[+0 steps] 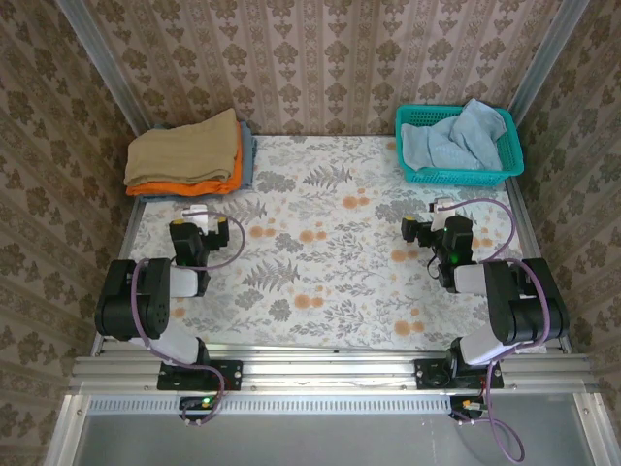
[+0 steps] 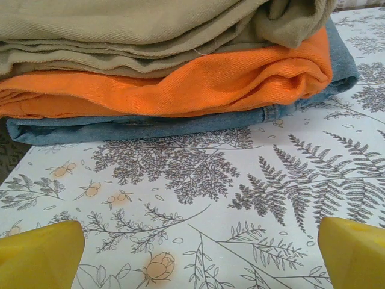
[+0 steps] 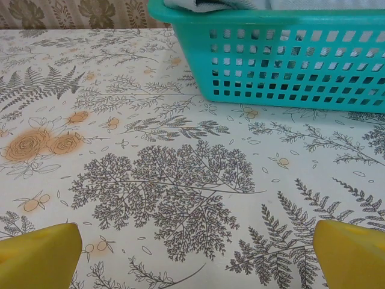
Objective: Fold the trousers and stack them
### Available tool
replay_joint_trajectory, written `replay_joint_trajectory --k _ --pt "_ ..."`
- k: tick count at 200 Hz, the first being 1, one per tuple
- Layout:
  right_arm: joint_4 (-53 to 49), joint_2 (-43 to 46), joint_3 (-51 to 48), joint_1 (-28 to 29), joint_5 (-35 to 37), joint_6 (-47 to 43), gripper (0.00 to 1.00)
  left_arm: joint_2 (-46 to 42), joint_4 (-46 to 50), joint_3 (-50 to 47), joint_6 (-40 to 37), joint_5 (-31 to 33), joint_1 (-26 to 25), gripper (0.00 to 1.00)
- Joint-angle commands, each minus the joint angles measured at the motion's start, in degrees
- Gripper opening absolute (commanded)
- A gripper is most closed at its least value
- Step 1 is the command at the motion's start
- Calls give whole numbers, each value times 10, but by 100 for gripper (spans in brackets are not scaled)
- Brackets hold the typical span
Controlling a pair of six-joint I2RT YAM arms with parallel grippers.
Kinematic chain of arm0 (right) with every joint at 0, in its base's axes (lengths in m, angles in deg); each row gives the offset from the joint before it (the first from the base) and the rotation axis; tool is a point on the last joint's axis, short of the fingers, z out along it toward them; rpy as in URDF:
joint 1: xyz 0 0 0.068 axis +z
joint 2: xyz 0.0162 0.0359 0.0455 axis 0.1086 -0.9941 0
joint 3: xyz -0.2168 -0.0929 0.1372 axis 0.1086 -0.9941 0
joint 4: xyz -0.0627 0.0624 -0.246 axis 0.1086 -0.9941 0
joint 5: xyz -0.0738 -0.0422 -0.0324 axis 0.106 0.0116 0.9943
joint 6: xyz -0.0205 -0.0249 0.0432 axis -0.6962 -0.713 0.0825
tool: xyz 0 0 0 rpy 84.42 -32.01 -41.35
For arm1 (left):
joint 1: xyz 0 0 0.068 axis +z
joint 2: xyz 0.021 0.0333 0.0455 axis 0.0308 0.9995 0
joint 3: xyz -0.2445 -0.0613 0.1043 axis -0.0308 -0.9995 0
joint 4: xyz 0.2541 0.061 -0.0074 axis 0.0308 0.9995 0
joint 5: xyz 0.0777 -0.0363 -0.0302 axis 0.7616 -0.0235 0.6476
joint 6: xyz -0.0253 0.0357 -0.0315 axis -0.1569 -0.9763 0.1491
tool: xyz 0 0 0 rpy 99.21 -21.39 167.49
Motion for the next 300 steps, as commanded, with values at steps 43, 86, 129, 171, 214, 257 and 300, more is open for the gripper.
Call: replay_joint_trajectory --k 43,86,129,171,214,257,300 --pt "2 0 9 -2 -7 -7 100 -4 2 10 -11 -17 -5 100" --pt "2 0 9 -2 -7 -7 100 -4 2 10 -11 -17 -5 100" --pt "2 0 9 -2 -8 -7 100 -5 3 10 -11 -17 -5 100" --pt "2 0 9 -1 -8 -7 100 -5 2 10 -10 -17 -5 100" --pt "5 0 8 -4 -10 -5 100 -5 7 12 -9 -27 -1 100" --pt "3 -4 10 -6 20 9 100 -6 12 14 -7 -32 2 100" --pt "-47 14 33 2 43 6 100 -82 99 31 -12 -10 -7 100"
